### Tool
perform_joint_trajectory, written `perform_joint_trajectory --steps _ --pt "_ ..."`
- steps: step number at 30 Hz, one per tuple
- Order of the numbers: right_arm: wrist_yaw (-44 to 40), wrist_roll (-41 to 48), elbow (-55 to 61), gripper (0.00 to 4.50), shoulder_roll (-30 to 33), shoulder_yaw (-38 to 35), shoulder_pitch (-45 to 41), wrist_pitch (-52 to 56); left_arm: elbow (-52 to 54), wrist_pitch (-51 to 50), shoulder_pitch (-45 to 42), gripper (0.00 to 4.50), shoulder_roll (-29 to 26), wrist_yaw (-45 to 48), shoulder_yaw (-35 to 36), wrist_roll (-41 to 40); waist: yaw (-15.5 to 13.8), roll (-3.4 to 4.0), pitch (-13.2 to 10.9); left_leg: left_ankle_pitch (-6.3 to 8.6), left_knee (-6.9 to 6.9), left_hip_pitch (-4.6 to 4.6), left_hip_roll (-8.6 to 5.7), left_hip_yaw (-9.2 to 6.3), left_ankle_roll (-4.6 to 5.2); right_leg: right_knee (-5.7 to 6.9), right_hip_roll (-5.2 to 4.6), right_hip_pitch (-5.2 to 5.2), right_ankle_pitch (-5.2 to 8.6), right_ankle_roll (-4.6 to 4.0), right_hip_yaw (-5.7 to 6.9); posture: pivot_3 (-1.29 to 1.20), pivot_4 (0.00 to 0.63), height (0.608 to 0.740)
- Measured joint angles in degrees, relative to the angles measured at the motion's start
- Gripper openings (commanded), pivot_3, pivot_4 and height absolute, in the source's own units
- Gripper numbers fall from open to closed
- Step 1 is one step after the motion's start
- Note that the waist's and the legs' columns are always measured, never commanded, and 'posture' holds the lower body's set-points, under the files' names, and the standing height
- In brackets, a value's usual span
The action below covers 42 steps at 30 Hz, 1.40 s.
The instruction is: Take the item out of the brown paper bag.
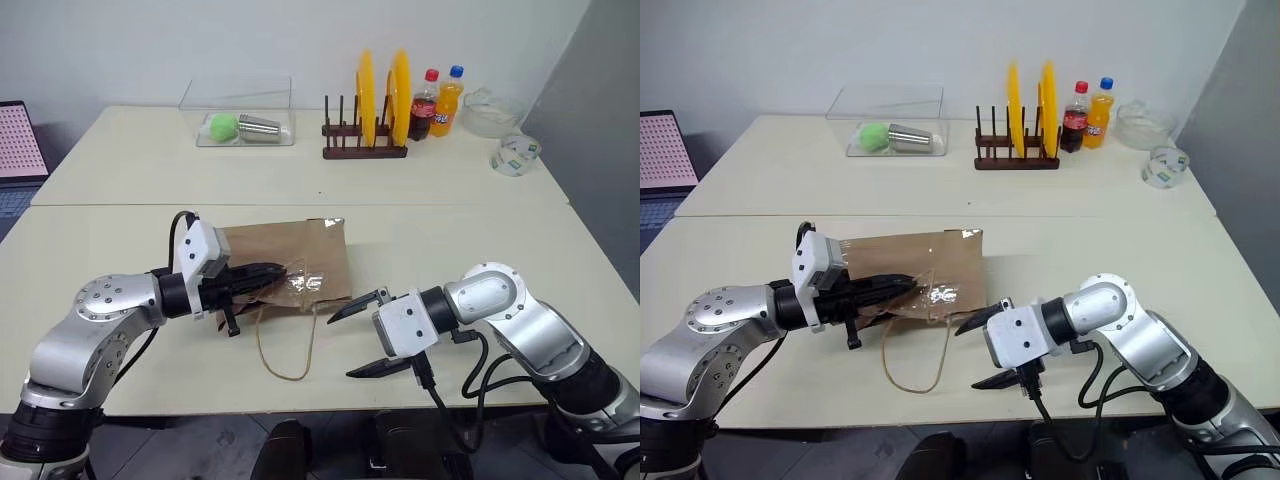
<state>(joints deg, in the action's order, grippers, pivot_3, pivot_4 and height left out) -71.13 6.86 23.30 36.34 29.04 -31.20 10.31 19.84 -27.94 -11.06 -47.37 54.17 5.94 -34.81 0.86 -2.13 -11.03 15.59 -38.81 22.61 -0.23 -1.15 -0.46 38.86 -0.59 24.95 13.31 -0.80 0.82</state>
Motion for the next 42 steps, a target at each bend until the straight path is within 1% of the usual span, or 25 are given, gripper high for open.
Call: perform_joint_trajectory --steps 3,6,11,14,17,22,23,27,31,34,38,42 --pt "0.0 -3.5 -3.4 3.75 -2.9 3.5 -0.9 -5.0 -0.3 -0.2 -0.8 0.05 0.0 0.6 -0.5 0.2 0.0 0.0 0.0 0.0 0.0 -0.02 -0.01 0.01 0.0 0.01 0.0 0.0 0.0 0.0 -0.02 0.0 0.15 0.74" --pt "0.2 -7.0 -7.3 3.75 -4.3 6.2 -1.4 -10.7 -0.9 -0.2 -1.2 0.05 0.1 1.2 -1.0 0.6 0.0 0.0 0.0 0.0 -0.01 -0.02 -0.01 0.01 0.0 0.01 0.0 -0.01 0.0 0.0 -0.02 0.0 0.15 0.74" --pt "2.4 -13.0 -13.9 3.75 -8.0 8.5 -2.1 -18.0 -1.7 -0.2 -1.4 0.05 0.2 1.5 -1.1 1.1 0.0 0.0 0.0 0.0 -0.01 -0.02 -0.01 0.0 0.0 0.03 0.0 0.0 -0.01 -0.02 -0.01 0.0 0.15 0.74" --pt "3.7 -15.6 -17.2 3.12 -10.2 9.4 -3.0 -20.3 -1.7 -0.1 -1.7 0.0 0.2 1.6 -1.1 1.4 0.0 0.0 0.0 -0.01 -0.01 -0.02 -0.01 0.01 -0.01 0.03 0.0 -0.01 -0.02 -0.04 -0.02 0.0 0.15 0.74" --pt "4.6 -17.1 -19.4 2.14 -11.7 9.6 -3.1 -20.1 -2.1 -0.1 -2.3 0.0 0.2 1.5 -1.1 1.7 -0.1 0.0 0.0 -0.01 -0.01 -0.02 -0.01 0.0 -0.01 0.03 0.0 -0.01 -0.09 -0.16 -0.02 0.0 0.15 0.74" --pt "5.4 -17.6 -21.9 0.21 -13.4 9.6 -2.4 -17.7 -3.5 0.8 -4.0 0.0 0.2 1.5 -1.0 2.8 -0.1 0.0 0.0 -0.01 -0.01 -0.02 -0.02 0.0 -0.01 0.04 0.0 -0.01 -0.1 -0.18 -0.02 0.0 0.15 0.74" --pt "5.7 -17.9 -22.4 0.01 -13.7 9.6 -2.2 -17.3 -4.3 0.9 -4.6 0.0 0.1 1.5 -1.0 3.2 -0.1 0.0 0.0 -0.01 -0.01 -0.03 -0.02 0.0 -0.01 0.03 0.0 -0.01 -0.1 -0.17 -0.02 0.0 0.15 0.74" --pt "6.5 -19.9 -24.1 0.01 -14.0 10.5 -1.4 -17.4 -6.6 0.7 -8.1 0.0 0.2 0.8 -0.9 4.1 -0.3 0.0 0.0 -0.01 -0.02 -0.02 -0.03 0.0 -0.01 0.04 0.0 -0.01 -0.1 -0.17 -0.02 0.0 0.15 0.74" --pt "7.3 -21.3 -24.2 0.01 -13.9 10.7 -1.0 -19.0 -9.5 -0.6 -14.2 0.0 0.3 -2.0 0.1 4.8 -0.4 -0.03 0.0 -0.01 -0.02 -0.07 -0.03 0.01 -0.01 0.06 0.01 -0.04 -0.08 -0.14 -0.03 0.0 0.15 0.74" --pt "7.5 -21.6 -24.2 0.01 -13.6 10.7 -0.9 -20.0 -10.3 -1.8 -16.9 0.0 0.5 -3.4 0.2 4.8 -0.4 -0.04 0.0 -0.01 -0.02 -0.1 -0.03 0.01 -0.01 0.06 0.01 -0.07 -0.08 -0.14 -0.03 0.0 0.15 0.74" --pt "7.9 -21.5 -24.2 0.01 -13.4 10.4 -0.3 -20.9 -10.6 -3.0 -17.7 0.0 0.7 -3.5 0.2 4.7 -0.4 -0.04 0.0 -0.01 -0.02 -0.11 -0.04 0.01 -0.01 0.06 0.0 -0.09 -0.09 -0.16 -0.03 0.0 0.15 0.74" --pt "9.2 -19.6 -24.0 0.01 -12.8 8.3 2.0 -21.6 -7.7 -3.6 -15.4 0.0 0.7 -3.3 0.2 4.4 -0.4 -0.04 0.0 -0.01 -0.02 -0.09 -0.05 0.0 -0.01 0.05 -0.02 -0.1 -0.09 -0.16 -0.04 0.0 0.15 0.74"
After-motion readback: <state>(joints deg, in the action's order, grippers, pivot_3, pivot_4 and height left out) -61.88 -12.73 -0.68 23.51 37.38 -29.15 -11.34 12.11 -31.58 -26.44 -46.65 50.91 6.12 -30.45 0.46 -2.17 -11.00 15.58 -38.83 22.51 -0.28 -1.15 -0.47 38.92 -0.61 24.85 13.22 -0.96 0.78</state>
